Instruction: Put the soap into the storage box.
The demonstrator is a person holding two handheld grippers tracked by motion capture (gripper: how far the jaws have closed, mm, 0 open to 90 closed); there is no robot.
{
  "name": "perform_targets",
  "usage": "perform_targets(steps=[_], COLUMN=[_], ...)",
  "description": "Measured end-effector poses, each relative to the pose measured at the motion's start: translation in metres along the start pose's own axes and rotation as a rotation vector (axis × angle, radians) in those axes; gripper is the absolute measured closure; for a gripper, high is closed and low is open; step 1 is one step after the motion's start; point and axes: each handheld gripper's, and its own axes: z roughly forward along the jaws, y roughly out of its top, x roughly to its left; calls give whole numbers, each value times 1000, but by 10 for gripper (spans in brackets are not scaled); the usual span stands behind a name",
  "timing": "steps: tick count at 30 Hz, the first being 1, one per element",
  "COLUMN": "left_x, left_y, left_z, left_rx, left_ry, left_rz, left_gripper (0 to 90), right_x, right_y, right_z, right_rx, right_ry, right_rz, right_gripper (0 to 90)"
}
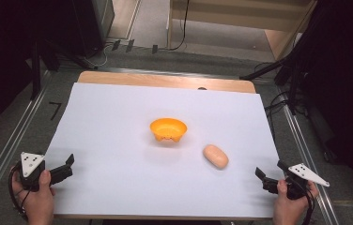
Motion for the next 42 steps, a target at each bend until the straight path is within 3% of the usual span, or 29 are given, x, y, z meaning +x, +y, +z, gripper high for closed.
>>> perform_targets(steps=[6, 10, 15, 17, 26, 42], left_x=[1, 2, 2, 3, 3, 3], left_y=[0, 0, 0, 0, 0, 0], left_z=[1, 0, 0, 0, 0, 1], left_rx=[3, 2, 4, 1, 7, 13], left_ry=[1, -5, -8, -11, -13, -23], left_rz=[-10, -11, -19, -24, -20, -21], left_gripper=[0, 0, 0, 0, 0, 0], right_x=[2, 1, 3, 6, 22, 42], right_y=[3, 6, 13, 17, 31, 45], right_z=[1, 0, 3, 6, 21, 46], right_rx=[40, 98, 185, 217, 353, 438], right_ry=[8, 8, 3, 25, 36, 74], right_rz=[-9, -2, -26, -48, -153, -194], right_gripper=[0, 1, 11, 30, 31, 30])
